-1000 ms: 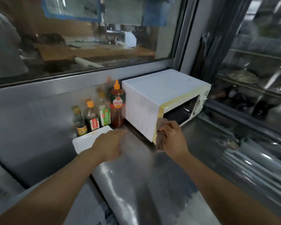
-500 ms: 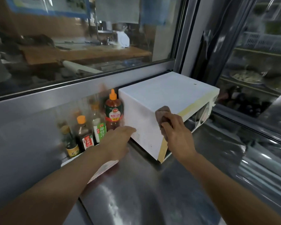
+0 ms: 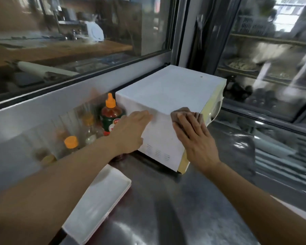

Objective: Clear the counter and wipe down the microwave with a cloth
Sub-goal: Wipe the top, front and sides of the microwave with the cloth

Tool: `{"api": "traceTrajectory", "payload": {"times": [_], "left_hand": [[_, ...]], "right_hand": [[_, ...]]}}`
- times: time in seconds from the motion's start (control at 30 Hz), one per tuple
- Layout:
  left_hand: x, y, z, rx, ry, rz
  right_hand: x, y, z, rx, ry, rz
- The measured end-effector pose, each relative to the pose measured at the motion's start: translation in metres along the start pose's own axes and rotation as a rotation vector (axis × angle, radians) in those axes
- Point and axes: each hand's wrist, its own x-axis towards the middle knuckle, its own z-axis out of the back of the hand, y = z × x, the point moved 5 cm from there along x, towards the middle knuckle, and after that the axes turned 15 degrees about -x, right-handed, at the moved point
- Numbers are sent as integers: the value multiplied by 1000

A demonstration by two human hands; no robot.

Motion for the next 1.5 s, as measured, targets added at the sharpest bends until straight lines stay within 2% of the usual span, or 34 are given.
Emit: {"api": "traceTrajectory", "payload": {"times": [0.2,0.4,0.5,0.6,0.7,0.77,0.83,1.0,1.13,1.17,1.27,1.33,1.4,1.5], "left_hand": [[16,21,14,72,-13,-81],[38,43,0,103,-174,-59],[40,51,-7,45,-274,-101],[42,55,-8,36,-338,-136],[41,57,-8,69,-358,-152],[41,57,-1,73,-353,-186],[42,57,7,120,-317,-232],[46,76,20,302,-268,-214],[50,91,19,278,-231,-167],[51,92,20,274,-240,-175],[52,94,25,298,-251,-217],[53,94,30,305,-243,-224],[55,93,35,274,-225,-222],[59,93,41,220,-207,-233]], "right_hand": [[-2,9,-3,-188,104,-31],[-1,23,-30,-190,-91,-75],[-7,32,-48,-216,-154,-55],[-26,53,-72,-268,-113,100],[-55,78,-95,-301,19,324],[-60,79,-95,-325,79,398],[-54,71,-86,-321,71,395],[3,40,-49,-251,-122,101],[35,52,-49,-256,-181,-99],[33,63,-57,-276,-155,-77],[9,107,-87,-354,5,239],[-5,117,-94,-374,126,341],[-5,111,-88,-373,144,358],[24,85,-64,-334,18,230]]}}
